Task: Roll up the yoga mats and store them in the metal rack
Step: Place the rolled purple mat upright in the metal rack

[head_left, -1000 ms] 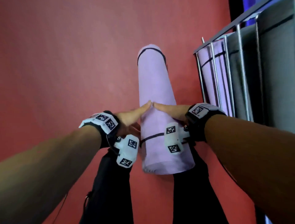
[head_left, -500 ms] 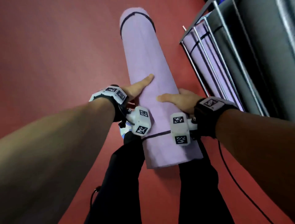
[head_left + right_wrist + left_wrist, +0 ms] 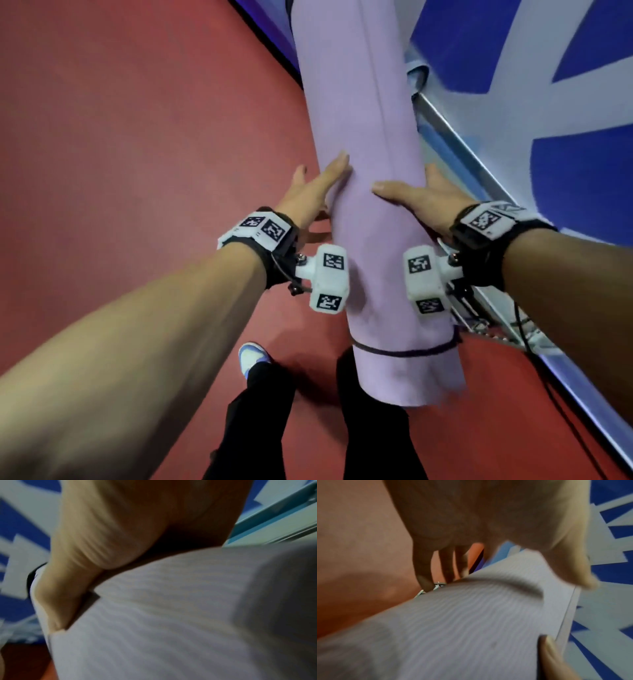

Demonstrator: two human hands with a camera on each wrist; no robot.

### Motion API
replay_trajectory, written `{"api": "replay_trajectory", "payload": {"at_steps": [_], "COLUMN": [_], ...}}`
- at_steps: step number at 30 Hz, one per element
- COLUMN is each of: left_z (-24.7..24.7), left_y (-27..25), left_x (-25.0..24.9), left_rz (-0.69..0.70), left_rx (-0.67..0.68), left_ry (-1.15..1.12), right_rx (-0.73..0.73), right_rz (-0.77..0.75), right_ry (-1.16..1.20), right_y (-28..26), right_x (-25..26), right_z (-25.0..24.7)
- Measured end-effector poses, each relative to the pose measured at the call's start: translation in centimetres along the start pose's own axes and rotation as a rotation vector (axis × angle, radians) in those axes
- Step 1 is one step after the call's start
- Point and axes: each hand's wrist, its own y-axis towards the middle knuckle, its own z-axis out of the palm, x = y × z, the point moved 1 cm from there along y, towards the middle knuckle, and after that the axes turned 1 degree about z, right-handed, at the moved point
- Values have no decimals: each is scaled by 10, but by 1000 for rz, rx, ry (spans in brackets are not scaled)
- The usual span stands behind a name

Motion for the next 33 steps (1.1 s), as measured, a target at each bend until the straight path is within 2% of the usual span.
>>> {"api": "replay_trajectory", "payload": {"at_steps": [2, 4, 5, 7, 9, 10, 12, 14, 17, 19, 25, 27, 30, 33], "left_z": [36, 44, 78, 98, 136, 149, 177, 202, 225, 236, 246, 250, 246, 233], "left_y": [-3, 3, 2, 7, 15, 14, 12, 13, 22, 32, 48, 58, 71, 89], "left_x": [-25, -35, -49, -63, -79, -84, -84, -69, -40, -26, 6, 7, 0, -14], "left_rz": [-31, -10, 8, 74, 99, 82, 39, -6, -1, -74, -254, -286, -267, -229], "left_rx": [79, 20, -2, -95, -118, -106, 9, 85, 39, 9, 94, 108, 88, -1], "left_ry": [46, 39, 9, -147, -198, -172, -170, -164, -114, -120, -12, 1, -14, 30], "right_rx": [-10, -41, -75, -62, -48, -33, -17, -9, 22, 41, 113, 94, 69, 35], "right_rz": [11, 24, 27, 33, 46, 68, 120, 154, 180, 191, 331, 345, 309, 260], "right_ry": [-34, -125, -185, -303, -393, -440, -602, -764, -810, -821, -776, -743, -727, -776], "right_y": [-8, -5, -11, -12, -18, -19, -21, -25, -26, -19, -12, -3, 18, 41], "right_x": [4, 9, 18, 31, 50, 58, 63, 58, 29, 12, -16, -21, -22, -25], "right_z": [-47, -62, -99, -128, -175, -191, -220, -238, -250, -258, -266, -269, -266, -254]}}
